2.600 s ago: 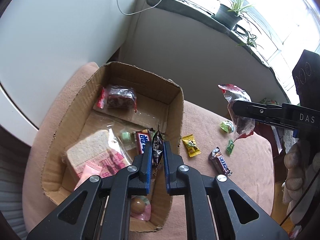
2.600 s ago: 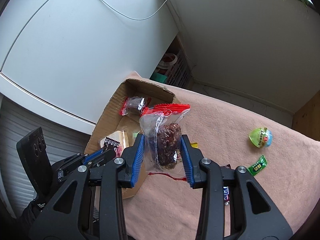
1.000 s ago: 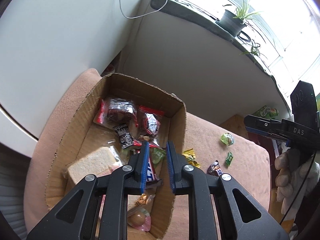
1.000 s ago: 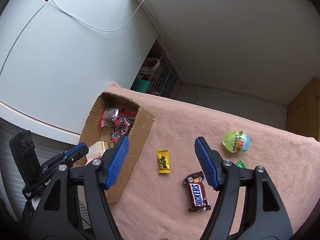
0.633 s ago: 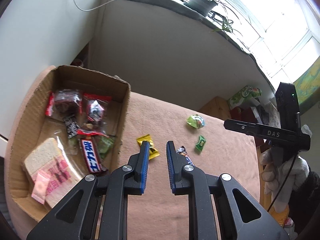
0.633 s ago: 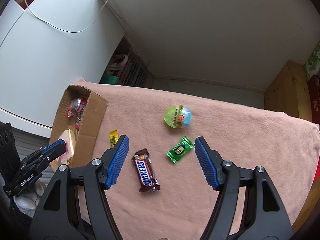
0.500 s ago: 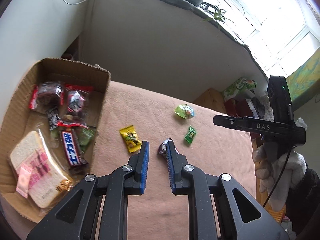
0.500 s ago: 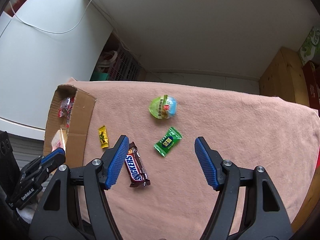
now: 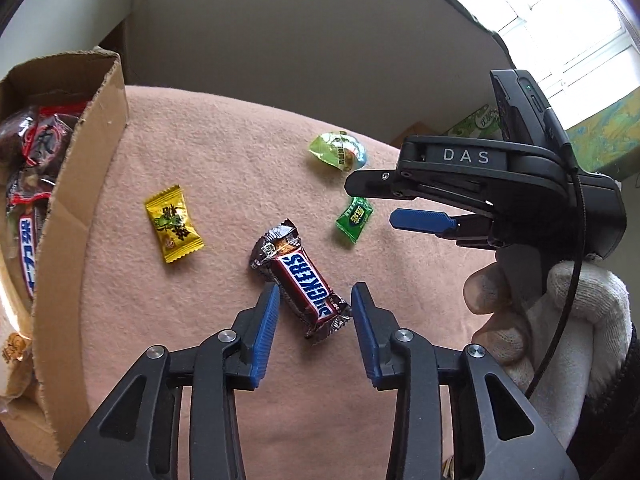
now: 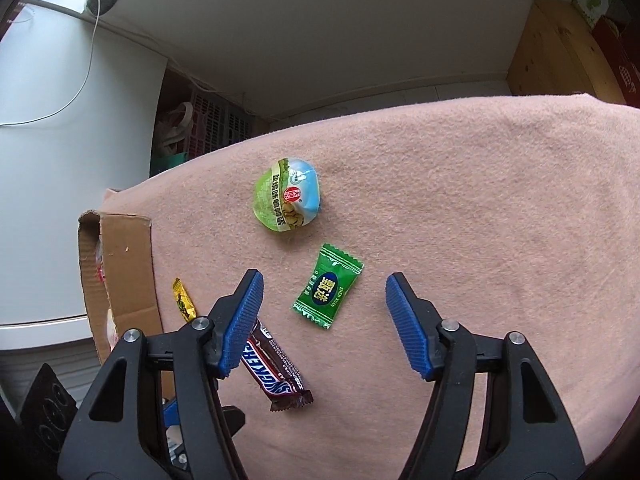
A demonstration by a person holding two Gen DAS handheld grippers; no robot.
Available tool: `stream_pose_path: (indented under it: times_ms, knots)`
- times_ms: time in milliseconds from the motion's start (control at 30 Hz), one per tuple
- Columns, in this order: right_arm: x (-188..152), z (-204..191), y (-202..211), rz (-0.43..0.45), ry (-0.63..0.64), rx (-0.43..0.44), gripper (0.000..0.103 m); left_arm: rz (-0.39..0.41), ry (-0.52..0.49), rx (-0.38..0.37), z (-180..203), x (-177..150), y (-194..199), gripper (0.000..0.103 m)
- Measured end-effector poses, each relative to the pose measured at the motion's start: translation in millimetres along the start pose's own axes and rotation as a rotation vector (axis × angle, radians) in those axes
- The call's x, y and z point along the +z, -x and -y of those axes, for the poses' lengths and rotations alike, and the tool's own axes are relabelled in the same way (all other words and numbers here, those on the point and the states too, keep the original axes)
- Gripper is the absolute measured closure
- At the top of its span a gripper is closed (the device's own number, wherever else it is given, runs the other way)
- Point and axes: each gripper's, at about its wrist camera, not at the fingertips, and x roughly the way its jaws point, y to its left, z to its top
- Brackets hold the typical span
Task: Organize snacks
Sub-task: 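Grasp the Snickers bar with the left tool while the right tool grasps the green candy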
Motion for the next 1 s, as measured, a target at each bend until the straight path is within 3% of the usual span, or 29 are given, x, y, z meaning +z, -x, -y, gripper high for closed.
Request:
stream_pose_path:
  times_ms: [233, 333, 567, 633, 700, 767, 1000]
  knots:
    - [-2.7, -4.1, -7.3, 0.006, 0.000, -0.017, 0.041, -0.022, 0.049, 0.033, -0.2, 2.0, -20.8, 0.067]
    - [-1.9, -8.5, -8.3, 0.012, -0.001, -0.048, 0.047, -0.029, 0.067, 0.044, 0.9, 1.2, -28.7, 0.067]
    - [2.8, -25.6, -16.6, 0.000, 0.077, -0.113, 0.048, -0.033, 0.035, 0.097, 14.6, 5.4, -45.9, 0.067]
    - [2.3, -30.2, -17.8, 0.001, 0.112, -0.155, 0.054, -0.023, 0.017, 0.119, 20.5, 5.0, -48.0, 0.067]
    - [1.3, -32.5, -17.5, 0.003, 0.150, -0.202, 0.069, -0.011, -0.004, 0.139, 25.1, 3.5, -48.9, 0.067]
    - [0.5, -29.7, -16.4, 0.002, 0.160, -0.200, 0.074, 0.000, -0.015, 0.146, 27.5, 0.5, -48.6, 0.067]
    - [-7.4, -23.8, -12.5, 0.013, 0.187, -0.205, 0.077, 0.019, -0.043, 0.124, 25.5, -7.0, -43.3, 0.071]
